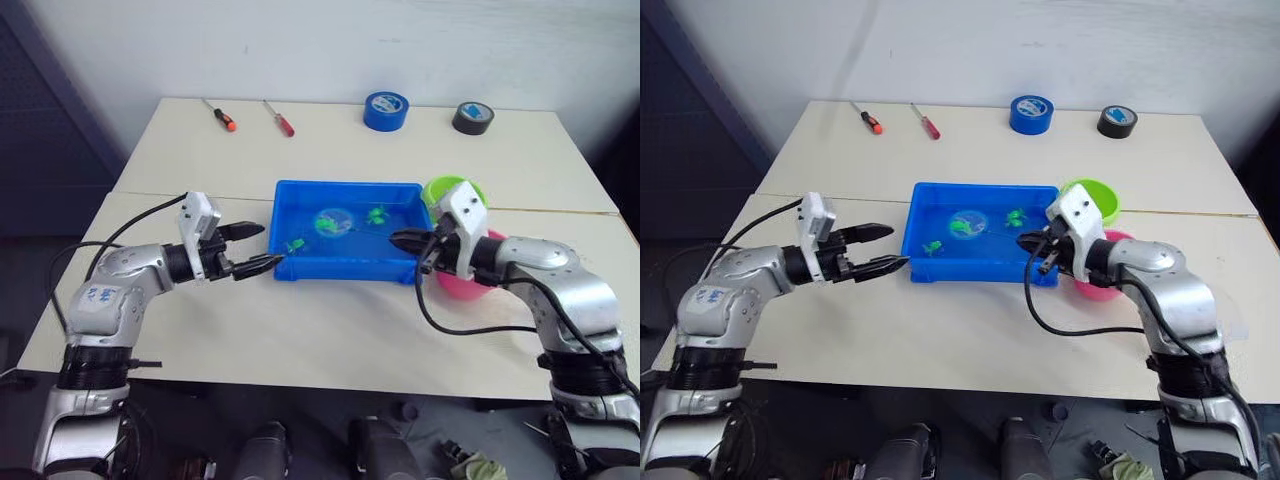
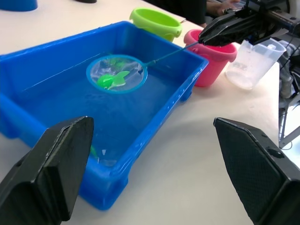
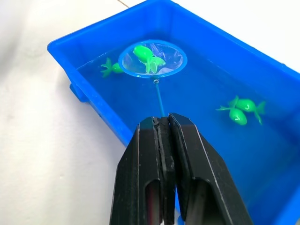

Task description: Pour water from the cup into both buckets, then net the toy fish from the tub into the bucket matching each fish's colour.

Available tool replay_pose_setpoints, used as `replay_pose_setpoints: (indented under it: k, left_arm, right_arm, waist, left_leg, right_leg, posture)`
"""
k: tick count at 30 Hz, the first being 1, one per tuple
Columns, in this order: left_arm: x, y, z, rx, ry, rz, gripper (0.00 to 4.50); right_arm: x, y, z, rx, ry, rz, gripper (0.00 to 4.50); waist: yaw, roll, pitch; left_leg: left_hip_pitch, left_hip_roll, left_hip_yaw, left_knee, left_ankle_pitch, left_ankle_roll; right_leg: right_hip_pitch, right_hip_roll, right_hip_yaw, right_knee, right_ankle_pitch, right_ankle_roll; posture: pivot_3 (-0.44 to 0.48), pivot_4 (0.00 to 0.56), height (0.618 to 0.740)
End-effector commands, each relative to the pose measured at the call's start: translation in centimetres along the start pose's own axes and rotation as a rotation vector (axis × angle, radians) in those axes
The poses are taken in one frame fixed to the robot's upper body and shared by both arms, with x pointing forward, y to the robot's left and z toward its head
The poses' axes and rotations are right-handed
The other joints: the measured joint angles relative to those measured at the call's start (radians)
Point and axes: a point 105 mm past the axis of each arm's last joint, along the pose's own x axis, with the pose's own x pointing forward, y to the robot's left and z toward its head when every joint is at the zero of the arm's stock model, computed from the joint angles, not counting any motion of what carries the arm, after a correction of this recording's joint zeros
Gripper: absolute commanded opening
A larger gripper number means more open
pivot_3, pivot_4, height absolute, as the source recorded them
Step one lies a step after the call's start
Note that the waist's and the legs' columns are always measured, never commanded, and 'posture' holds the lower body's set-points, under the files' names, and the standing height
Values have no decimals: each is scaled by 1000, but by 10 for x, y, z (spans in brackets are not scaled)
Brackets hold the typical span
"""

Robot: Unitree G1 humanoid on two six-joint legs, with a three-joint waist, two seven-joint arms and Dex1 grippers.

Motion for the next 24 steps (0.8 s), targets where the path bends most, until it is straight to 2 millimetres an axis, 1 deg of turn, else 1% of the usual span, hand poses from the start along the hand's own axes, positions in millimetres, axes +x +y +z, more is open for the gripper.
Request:
replay_pose_setpoints:
  k: [1, 6, 8, 11, 13, 17, 19, 21, 24]
  left_arm:
    - [16, -7, 17, 36, -60, -80, 4471]
    - [41, -10, 23, 59, -78, -167, 4471]
    - [47, -10, 23, 67, -82, -186, 4471]
    - [59, -11, 25, 75, -95, -224, 4471]
    - [66, -13, 27, 77, -106, -246, 4471]
    - [72, -20, 31, 71, -116, -310, 4471]
    - [73, -21, 32, 89, -113, -313, 4471]
    - [75, -20, 33, 98, -117, -299, 4471]
    - [73, -18, 34, 100, -125, -283, 4471]
  right_arm:
    - [-32, -3, 19, -51, -65, -88, 0]
    - [-69, -10, 27, -66, -80, -222, 0]
    - [-78, -12, 29, -68, -86, -258, 0]
    - [-95, -20, 31, -76, -80, -345, 0]
    - [-104, -29, 31, -84, -66, -410, 0]
    - [-126, -60, 28, -125, -19, -578, 0]
    - [-129, -70, 26, -186, 27, -611, 0]
    - [-128, -75, 24, -261, 70, -610, 0]
    - [-121, -87, 15, -480, 183, -624, 0]
  waist:
    - [7, 0, 0]
    - [19, 0, 0]
    - [18, 0, 0]
    - [18, 0, 0]
    - [20, 0, 0]
    - [18, 0, 0]
    - [19, 0, 0]
    - [18, 0, 0]
    - [16, 0, 0]
  left_leg:
    - [-2, 0, 0, 0, 0, 0]
    - [-5, 0, 0, 3, 3, -4]
    - [-6, 0, 0, 3, 3, -4]
    - [-5, 0, 1, 3, 3, -3]
    - [-6, 0, 1, 3, 3, -3]
    - [-6, 0, 2, 3, 3, -3]
    - [-6, 0, 3, 3, 4, -2]
    - [-6, 0, 3, 3, 4, -2]
    - [-5, 0, 4, 3, 4, -2]
  right_leg:
    - [-2, 0, 0, 0, 0, 0]
    - [-3, 1, 0, 1, 0, 0]
    - [-3, 1, 0, 1, 0, 0]
    - [-3, 2, 0, 1, 0, 0]
    - [-3, 2, 0, 1, 0, 0]
    - [-3, 2, 0, 1, 1, 1]
    - [-3, 2, 0, 1, 1, 1]
    - [-3, 2, 0, 1, 1, 1]
    - [-3, 3, 0, 1, 1, 1]
  posture:
    - [0, 150, 740]
    - [0, 150, 740]
    - [0, 150, 740]
    - [0, 150, 740]
    - [0, 150, 740]
    - [0, 150, 740]
    - [0, 150, 740]
    - [0, 150, 740]
    - [0, 150, 740]
